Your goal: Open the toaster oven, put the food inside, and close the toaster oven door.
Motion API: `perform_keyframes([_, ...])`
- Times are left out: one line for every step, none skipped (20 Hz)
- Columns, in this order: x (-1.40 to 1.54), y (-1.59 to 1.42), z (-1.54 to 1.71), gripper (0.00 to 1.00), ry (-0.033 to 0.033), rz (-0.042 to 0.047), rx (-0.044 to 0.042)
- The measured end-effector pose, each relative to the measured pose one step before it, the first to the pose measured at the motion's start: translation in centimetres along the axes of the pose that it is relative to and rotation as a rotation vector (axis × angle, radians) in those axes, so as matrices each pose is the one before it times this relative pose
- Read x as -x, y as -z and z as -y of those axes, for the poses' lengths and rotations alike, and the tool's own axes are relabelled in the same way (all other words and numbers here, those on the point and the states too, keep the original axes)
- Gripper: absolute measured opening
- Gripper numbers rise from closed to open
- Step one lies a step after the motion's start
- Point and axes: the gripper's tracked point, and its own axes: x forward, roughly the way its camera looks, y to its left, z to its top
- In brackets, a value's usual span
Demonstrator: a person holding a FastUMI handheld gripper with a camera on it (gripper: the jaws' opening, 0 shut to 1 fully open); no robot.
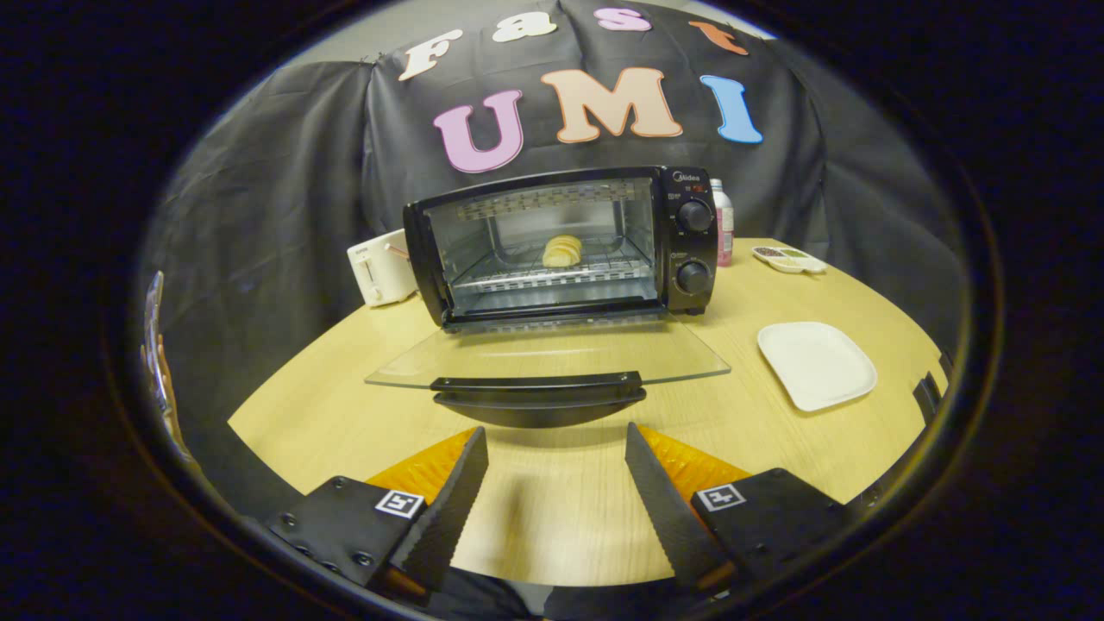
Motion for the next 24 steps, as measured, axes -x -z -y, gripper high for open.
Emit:
perform_keyframes([-0.619, 0.404, 0.093, 0.99, 0.00494, -0.00856, -0.00473])
perform_keyframes([-0.521, 0.218, 0.039, 0.99, 0.00774, -0.00773, -0.00272])
perform_keyframes([-0.424, 0.25, 0.233, 0.99, 0.01203, -0.008, -0.00272])
perform_keyframes([-0.302, 0.118, 0.107, 0.99, 0.00772, -0.00481, -0.00045])
perform_keyframes([-0.432, 0.226, -0.58, 0.99, -0.01732, -0.01469, -0.00804])
perform_keyframes([-0.114, 0.033, -0.33, 0.99, -0.00357, -0.00189, -0.0076])
perform_keyframes([-0.121, -0.116, 0.028, 0.99, 0.00139, -0.00215, 0.00594])
perform_keyframes([0.044, -0.273, -0.06, 0.99, 0.00378, 0.00323, 0.00679])
perform_keyframes([0.162, -0.219, -0.23, 0.99, -0.00068, 0.00647, 0.00446])
perform_keyframes([0.064, -0.543, -0.138, 0.99, -0.00095, 0.01061, -0.00062])
perform_keyframes([0.105, -0.603, -0.016, 0.99, -0.00094, 0.01153, -0.00496])
perform_keyframes([0.053, -0.728, -0.037, 0.98, 0.00033, 0.01401, -0.00735])
perform_keyframes([0.026, -0.79, 0.099, 0.98, 0.00302, 0.01602, -0.00762])
perform_keyframes([-0.094, -0.874, 0.078, 0.98, 0.00544, 0.01596, -0.00536])
perform_keyframes([-0.027, -0.72, 0.029, 0.98, 0.0024, 0.01278, -0.00465])
perform_keyframes([-0.207, -0.749, 0.107, 0.98, 0.00028, 0.01209, -0.00753])
perform_keyframes([-0.212, -0.78, -0.01, 0.98, -0.00195, 0.01103, -0.00625])
perform_keyframes([-0.322, -0.762, -0.072, 0.98, -0.0005, 0.0088, -0.00253])
perform_keyframes([-0.328, -0.621, 0.041, 0.98, 0.00423, 0.00349, 0.00188])
perform_keyframes([-0.362, -0.521, 0.038, 0.98, 0.00076, 0.0031, 0.00201])
perform_keyframes([-0.409, -0.517, -0.042, 0.98, 0.00159, 0.00423, 0.0002])
perform_keyframes([-0.307, -0.541, -0.063, 0.98, 0.00057, 0.00175, 0.00428])
perform_keyframes([-0.311, -0.509, -0.009, 0.98, 0.0019, 0.00568, 0.00164])
perform_keyframes([-0.23, -0.5, -0.015, 0.98, 0.00044, 0.00448, -0.00067])
